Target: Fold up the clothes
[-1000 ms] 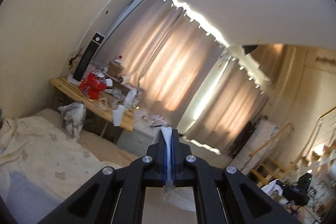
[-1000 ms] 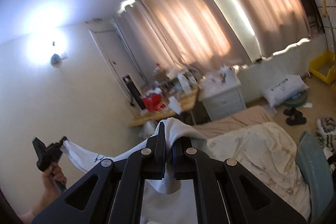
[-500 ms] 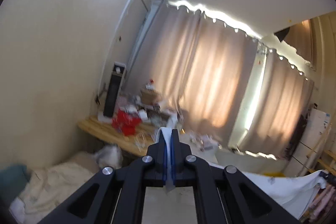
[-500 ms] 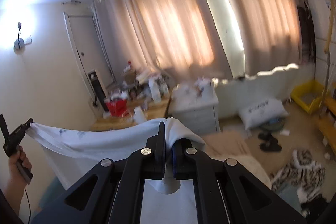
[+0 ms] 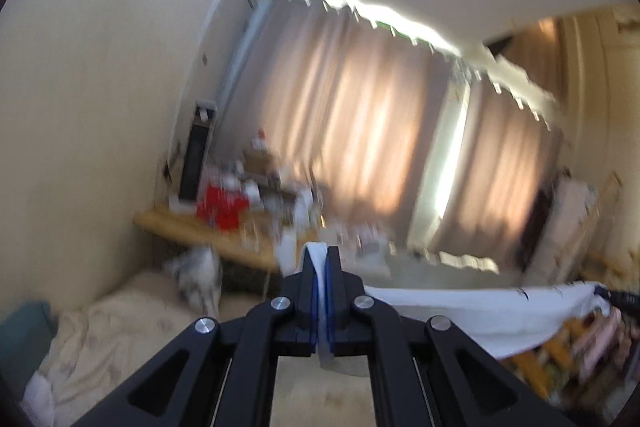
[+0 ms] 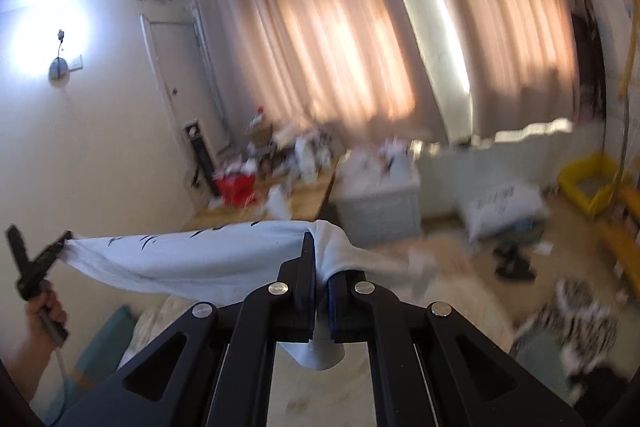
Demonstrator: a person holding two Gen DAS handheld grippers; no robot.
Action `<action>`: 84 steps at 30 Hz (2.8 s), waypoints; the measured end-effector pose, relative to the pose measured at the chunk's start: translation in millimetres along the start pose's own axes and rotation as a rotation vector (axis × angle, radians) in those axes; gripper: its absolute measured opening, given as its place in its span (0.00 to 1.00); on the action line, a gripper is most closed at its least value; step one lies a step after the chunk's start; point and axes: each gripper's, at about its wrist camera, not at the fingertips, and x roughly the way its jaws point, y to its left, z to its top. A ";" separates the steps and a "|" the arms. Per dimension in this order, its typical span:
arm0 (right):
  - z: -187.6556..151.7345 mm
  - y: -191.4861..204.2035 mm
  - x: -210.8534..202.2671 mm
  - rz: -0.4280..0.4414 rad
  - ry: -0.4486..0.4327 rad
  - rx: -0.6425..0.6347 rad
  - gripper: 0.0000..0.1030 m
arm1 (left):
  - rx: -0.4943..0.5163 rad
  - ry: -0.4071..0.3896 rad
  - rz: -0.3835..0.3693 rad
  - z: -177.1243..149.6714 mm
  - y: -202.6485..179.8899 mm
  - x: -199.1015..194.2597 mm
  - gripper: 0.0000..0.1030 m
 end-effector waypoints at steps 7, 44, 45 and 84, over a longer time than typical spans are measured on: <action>-223.0 -47.2 -24.7 0.088 0.301 0.071 0.03 | 0.001 0.603 -0.130 -231.4 60.4 -27.1 0.02; -600.4 -184.9 -28.1 -0.154 1.088 0.296 0.11 | 0.340 1.373 0.059 -570.4 88.7 -83.4 0.26; -590.9 -184.7 -29.7 -0.169 1.085 0.265 0.11 | 0.318 1.327 0.059 -554.2 87.5 -82.4 0.31; -568.8 -79.5 240.5 -0.124 1.036 -0.520 0.09 | 0.570 1.003 0.210 -563.2 51.9 157.1 0.61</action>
